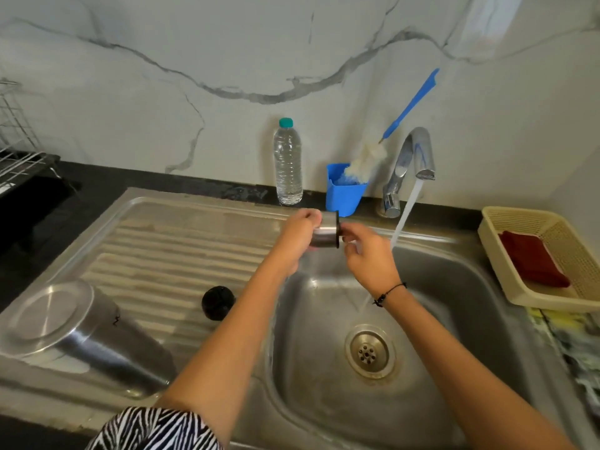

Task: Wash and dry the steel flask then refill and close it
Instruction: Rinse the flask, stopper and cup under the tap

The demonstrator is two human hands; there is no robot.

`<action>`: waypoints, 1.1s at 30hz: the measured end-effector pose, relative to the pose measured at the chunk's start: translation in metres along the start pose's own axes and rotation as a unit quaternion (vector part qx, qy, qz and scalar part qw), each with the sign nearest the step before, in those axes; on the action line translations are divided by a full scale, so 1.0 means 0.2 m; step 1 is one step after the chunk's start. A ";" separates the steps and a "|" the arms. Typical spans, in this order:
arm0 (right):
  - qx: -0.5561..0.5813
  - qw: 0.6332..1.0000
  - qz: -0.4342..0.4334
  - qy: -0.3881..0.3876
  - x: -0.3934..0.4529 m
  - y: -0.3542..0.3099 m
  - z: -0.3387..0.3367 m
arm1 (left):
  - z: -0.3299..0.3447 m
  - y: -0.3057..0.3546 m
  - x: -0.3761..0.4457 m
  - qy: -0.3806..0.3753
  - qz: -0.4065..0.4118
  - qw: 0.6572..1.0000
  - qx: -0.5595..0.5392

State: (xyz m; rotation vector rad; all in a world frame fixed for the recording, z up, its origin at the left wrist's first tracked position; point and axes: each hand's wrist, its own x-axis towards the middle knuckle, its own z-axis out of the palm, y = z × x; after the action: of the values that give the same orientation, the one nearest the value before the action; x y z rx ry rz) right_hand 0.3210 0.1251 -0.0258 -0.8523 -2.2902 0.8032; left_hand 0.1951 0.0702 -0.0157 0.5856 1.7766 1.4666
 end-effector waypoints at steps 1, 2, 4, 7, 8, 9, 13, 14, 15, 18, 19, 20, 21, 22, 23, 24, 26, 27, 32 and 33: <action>-0.002 1.000 -0.002 0.014 -0.01 0.01 -0.04 | 0.06 0.02 0.01 -0.018 -0.030 0.998 -0.061; -0.013 1.000 -0.004 0.019 -0.02 0.03 -0.09 | 0.12 0.04 0.01 -0.034 -0.058 0.991 -0.112; -0.045 0.999 -0.006 0.009 -0.03 0.07 -0.16 | 0.24 0.06 0.02 -0.054 -0.093 0.979 -0.174; -0.047 0.999 -0.013 -0.022 -0.04 0.11 -0.26 | 0.41 0.06 0.06 -0.062 -0.124 0.967 -0.213; -0.047 0.998 -0.014 -0.035 -0.04 0.12 -0.29 | 0.45 0.07 0.07 -0.063 -0.133 0.965 -0.217; -0.051 0.997 -0.014 -0.048 -0.03 0.14 -0.32 | 0.49 0.08 0.09 -0.068 -0.141 0.964 -0.214; -0.146 0.975 -0.058 -0.156 0.01 0.31 -0.40 | 0.58 0.10 0.14 -0.092 -0.168 0.966 -0.173; -0.196 0.956 -0.090 -0.201 0.04 0.36 -0.43 | 0.59 0.10 0.14 -0.100 -0.179 0.965 -0.162; -0.248 0.930 -0.133 -0.237 0.07 0.40 -0.46 | 0.60 0.09 0.14 -0.105 -0.190 0.963 -0.157; -0.378 0.867 -0.243 -0.217 0.17 0.46 -0.50 | 0.62 0.09 0.15 -0.096 -0.197 0.960 -0.174; -0.389 0.866 -0.249 -0.191 0.18 0.46 -0.49 | 0.63 0.10 0.17 -0.086 -0.187 0.962 -0.177; -0.367 0.885 -0.226 -0.176 0.18 0.44 -0.47 | 0.64 0.11 0.18 -0.074 -0.174 0.966 -0.178; -0.317 0.919 -0.177 -0.157 0.16 0.42 -0.43 | 0.66 0.11 0.20 -0.062 -0.158 0.970 -0.175; -0.238 0.957 -0.087 -0.144 0.15 0.39 -0.39 | 0.67 0.10 0.20 -0.048 -0.139 0.974 -0.173; -0.123 0.982 0.028 -0.138 0.13 0.34 -0.36 | 0.68 0.09 0.20 -0.034 -0.117 0.977 -0.173; 0.019 0.983 0.129 -0.130 0.12 0.29 -0.33 | 0.68 0.07 0.20 -0.018 -0.093 0.981 -0.170; 0.208 0.949 0.218 -0.090 0.09 0.24 -0.30 | 0.68 0.03 0.18 0.004 -0.051 0.986 -0.160; 0.222 0.946 0.222 -0.081 0.07 0.25 -0.30 | 0.68 0.02 0.18 0.006 -0.040 0.988 -0.147; -0.229 0.954 -0.135 -0.136 -0.01 0.39 -0.36 | 0.66 0.02 0.18 -0.074 -0.086 0.991 -0.065; -0.313 0.915 -0.224 -0.120 0.01 0.42 -0.40 | 0.66 0.02 0.17 -0.081 -0.090 0.991 -0.053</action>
State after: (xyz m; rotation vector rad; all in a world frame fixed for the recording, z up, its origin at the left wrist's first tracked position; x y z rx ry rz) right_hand 0.4054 0.2049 -0.0313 -0.4427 -2.8637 -0.0530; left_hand 0.2762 0.1782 -0.0302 0.4633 1.5724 1.3406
